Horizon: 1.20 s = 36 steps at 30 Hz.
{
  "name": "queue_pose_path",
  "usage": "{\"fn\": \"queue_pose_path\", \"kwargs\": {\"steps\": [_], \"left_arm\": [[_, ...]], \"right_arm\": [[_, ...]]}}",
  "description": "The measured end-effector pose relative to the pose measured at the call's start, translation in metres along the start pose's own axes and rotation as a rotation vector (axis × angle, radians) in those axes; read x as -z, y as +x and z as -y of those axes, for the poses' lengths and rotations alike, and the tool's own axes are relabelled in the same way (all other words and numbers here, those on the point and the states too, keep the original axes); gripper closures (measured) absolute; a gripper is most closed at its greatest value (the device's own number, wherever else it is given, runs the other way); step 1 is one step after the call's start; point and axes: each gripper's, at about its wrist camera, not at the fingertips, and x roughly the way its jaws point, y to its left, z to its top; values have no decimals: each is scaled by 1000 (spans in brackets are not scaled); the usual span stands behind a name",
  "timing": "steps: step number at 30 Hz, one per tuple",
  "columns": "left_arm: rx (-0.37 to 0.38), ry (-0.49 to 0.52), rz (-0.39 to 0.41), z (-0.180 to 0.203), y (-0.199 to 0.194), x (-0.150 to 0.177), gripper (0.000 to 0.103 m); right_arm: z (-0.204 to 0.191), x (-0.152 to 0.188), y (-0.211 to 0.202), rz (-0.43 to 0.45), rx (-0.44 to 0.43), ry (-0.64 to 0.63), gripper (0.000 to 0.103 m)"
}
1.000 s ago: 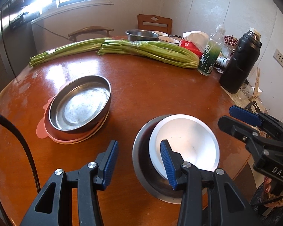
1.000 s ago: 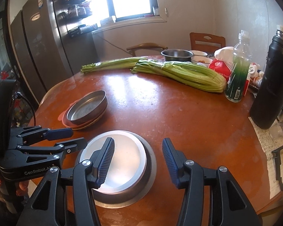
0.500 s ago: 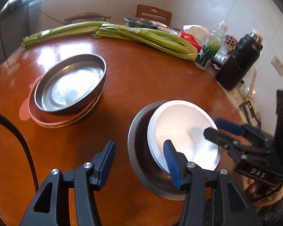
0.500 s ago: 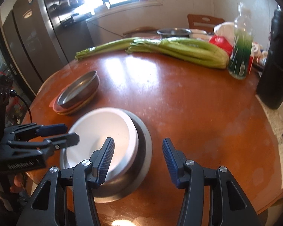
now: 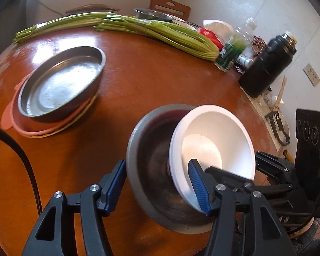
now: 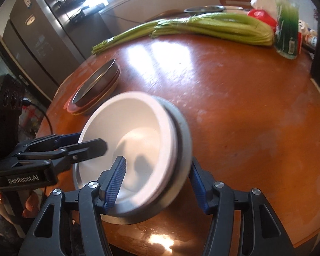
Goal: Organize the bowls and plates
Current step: 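Lift the steel bowl with the left gripper over the silver tray stack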
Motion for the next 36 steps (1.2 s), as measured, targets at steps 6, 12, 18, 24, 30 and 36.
{"fn": "queue_pose_path", "kwargs": {"steps": [6,12,18,24,30,36], "left_arm": [[-7,0,2,1,6,-2,49],[-19,-14,33,-4,-6,-9,48],[-47,-16,85,-11,-30,-20,48],[-69,-24,133,-21,-50,-30,47],[-90,-23,176,-32,-69,-40,47],[-113,-35,215,-51,-87,-54,47]], "right_arm": [[-5,-1,-2,13,-1,-19,42],[-14,-11,-8,32,-7,-29,42],[-33,-28,-13,58,-32,-53,42],[-51,-45,-15,72,-55,-79,42],[-72,-64,-16,95,-63,-110,42],[-95,-84,-10,104,-83,-139,42]]}}
